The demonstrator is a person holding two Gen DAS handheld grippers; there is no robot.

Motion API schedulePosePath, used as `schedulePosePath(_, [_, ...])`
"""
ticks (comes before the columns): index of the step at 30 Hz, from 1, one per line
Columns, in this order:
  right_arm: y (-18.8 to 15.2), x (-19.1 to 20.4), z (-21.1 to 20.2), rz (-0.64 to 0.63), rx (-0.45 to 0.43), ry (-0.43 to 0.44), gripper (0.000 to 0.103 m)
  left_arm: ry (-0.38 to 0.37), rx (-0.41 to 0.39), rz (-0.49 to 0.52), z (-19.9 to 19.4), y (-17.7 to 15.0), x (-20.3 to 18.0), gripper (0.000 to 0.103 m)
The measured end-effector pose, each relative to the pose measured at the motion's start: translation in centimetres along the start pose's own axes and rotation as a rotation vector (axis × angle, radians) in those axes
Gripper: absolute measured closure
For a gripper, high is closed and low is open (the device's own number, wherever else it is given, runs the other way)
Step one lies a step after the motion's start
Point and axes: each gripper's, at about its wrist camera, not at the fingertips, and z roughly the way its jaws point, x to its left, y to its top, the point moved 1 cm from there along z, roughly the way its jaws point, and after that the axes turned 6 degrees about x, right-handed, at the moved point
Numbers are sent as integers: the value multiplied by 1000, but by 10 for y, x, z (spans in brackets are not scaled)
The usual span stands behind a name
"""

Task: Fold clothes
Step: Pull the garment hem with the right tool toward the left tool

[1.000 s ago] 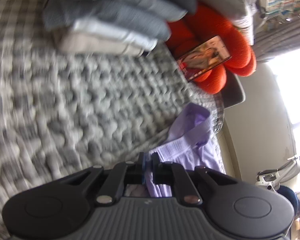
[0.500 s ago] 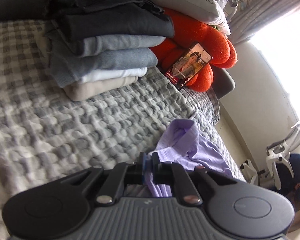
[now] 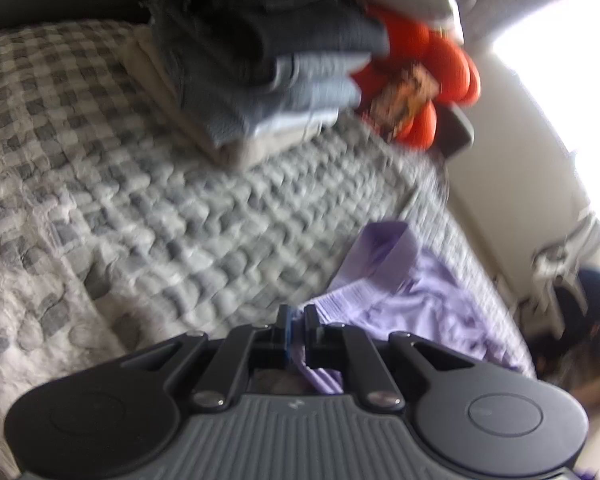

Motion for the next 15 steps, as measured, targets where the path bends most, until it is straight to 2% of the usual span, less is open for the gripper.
schedulePosePath(3, [0, 1, 7, 1, 34, 29, 99, -3, 31, 31, 2, -2, 6, 97])
schedulePosePath(5, [1, 2, 6, -14, 41, 45, 89, -5, 52, 52, 4, -3, 10, 96])
schedulePosePath(7, [4, 3, 4, -24, 33, 57, 89, -7, 72, 73, 6, -4, 14, 93])
schedulePosePath(9, [11, -1, 0, -8, 15, 84, 89, -22, 97, 83, 7, -4, 19, 77])
schedulePosePath(10, [15, -4, -2, 5, 4, 101, 89, -40, 112, 80, 8, -2, 21, 72])
schedulePosePath(12, [24, -12, -5, 38, -19, 121, 81, -74, 142, 74, 10, 0, 26, 68])
schedulePosePath(13, [31, -16, -6, 57, -32, 122, 66, -91, 157, 71, 11, 1, 28, 68])
schedulePosePath(14, [38, -20, -5, 76, -45, 120, 58, -110, 165, 62, 12, 2, 32, 67])
schedulePosePath(15, [46, -25, -2, 96, -53, 119, 58, -129, 170, 52, 12, 3, 35, 67])
